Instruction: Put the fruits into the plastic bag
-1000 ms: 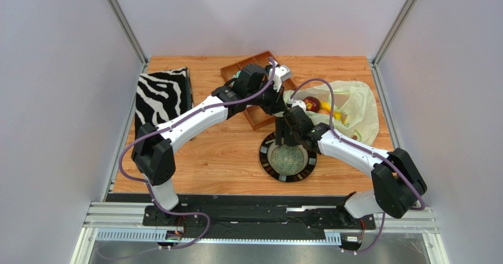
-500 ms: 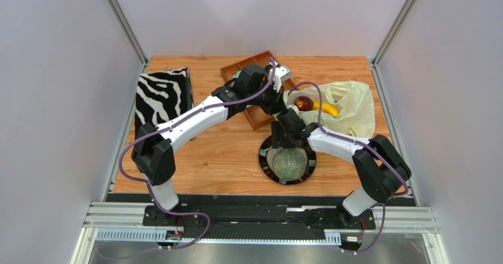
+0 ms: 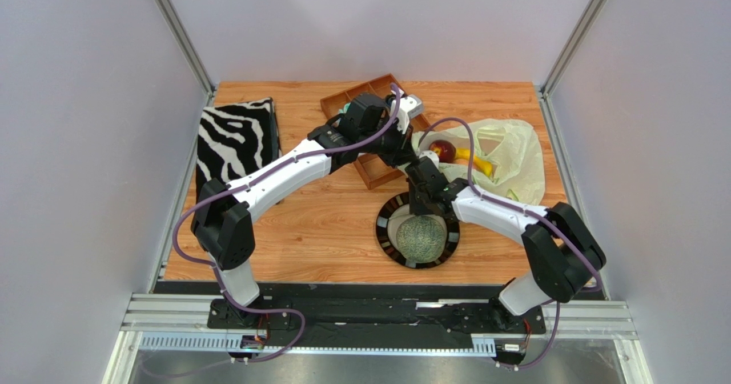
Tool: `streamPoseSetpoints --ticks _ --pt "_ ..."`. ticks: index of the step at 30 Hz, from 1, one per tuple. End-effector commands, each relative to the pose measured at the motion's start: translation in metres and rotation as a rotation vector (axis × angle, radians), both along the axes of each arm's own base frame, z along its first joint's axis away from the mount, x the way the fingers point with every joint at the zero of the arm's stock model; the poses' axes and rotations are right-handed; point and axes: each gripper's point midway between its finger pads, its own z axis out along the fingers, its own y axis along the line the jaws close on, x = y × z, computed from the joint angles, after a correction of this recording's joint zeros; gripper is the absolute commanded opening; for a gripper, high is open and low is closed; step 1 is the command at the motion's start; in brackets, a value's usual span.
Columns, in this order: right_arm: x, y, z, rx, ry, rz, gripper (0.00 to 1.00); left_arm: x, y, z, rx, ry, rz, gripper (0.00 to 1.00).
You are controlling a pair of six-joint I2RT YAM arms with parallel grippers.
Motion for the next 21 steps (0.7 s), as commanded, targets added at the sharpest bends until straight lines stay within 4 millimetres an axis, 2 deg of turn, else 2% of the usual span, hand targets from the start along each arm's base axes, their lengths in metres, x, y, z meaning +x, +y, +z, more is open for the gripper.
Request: streamPoseSetpoints --ticks 1,3,4,7,12,17,18,21 --pt "0.010 0.002 0.057 0.084 -0.120 -0.043 0.08 -0.001 -0.004 0.040 -0.075 -0.070 -0.015 0.00" --pt "0.009 0.001 0.073 0.119 -0.149 -0.056 0.02 -0.001 -0.004 0.040 -0.075 -0.070 -0.015 0.00" --pt "0.008 0.000 0.089 0.149 -0.184 -0.061 0.00 -0.001 -0.004 0.041 -0.076 -0.071 -0.015 0.00" --pt "0.005 -0.004 0.114 0.195 -0.243 -0.072 0.00 -0.001 -0.004 0.040 -0.076 -0.069 -0.014 0.00" --pt "0.001 -0.009 0.131 0.225 -0.285 -0.073 0.00 -0.001 -0.004 0.040 -0.077 -0.068 -0.015 0.00" --pt "-0.002 -0.009 0.105 0.142 -0.211 -0.021 0.03 -0.001 -0.005 0.040 -0.078 -0.067 -0.018 0.00" --pt "-0.005 -0.005 0.091 0.122 -0.165 0.002 0.04 -0.002 -0.005 0.040 -0.077 -0.067 -0.019 0.00" --pt "-0.010 0.001 0.067 0.115 -0.111 0.045 0.10 -0.001 -0.005 0.040 -0.077 -0.068 -0.017 0.00"
